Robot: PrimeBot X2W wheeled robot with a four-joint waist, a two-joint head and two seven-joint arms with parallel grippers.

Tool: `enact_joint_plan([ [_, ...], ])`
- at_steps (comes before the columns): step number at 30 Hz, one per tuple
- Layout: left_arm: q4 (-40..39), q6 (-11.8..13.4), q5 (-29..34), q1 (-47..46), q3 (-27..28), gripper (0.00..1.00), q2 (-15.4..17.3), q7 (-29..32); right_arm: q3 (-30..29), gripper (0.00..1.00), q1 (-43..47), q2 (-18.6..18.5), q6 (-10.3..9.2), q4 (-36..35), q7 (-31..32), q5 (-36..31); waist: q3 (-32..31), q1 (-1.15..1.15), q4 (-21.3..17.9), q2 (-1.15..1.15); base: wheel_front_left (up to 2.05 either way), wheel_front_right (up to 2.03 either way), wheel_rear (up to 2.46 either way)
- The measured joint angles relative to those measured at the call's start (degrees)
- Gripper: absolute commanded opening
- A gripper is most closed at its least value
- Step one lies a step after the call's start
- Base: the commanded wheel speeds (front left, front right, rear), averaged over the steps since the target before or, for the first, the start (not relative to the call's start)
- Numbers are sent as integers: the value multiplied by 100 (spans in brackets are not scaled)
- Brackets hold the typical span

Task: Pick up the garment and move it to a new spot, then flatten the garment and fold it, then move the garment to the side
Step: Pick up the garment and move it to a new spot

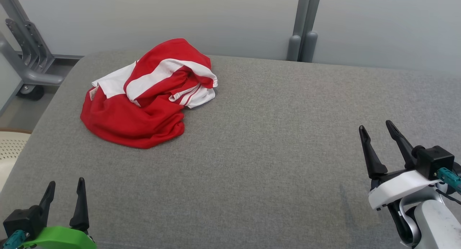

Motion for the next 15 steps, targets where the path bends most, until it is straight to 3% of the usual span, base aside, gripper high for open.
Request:
enact_joint_plan([
  [8,-82,-68,-218,-97,15,100,-104,0,-73,100,-2,12,34,-71,0,-10,175,0,-72,0,0,0,0],
  [15,-165,-215,-350,-1329,-224,100,-75,439,-36,100,-73,-64,60,-112,-5,-93,569,0,-77,0,0,0,0],
])
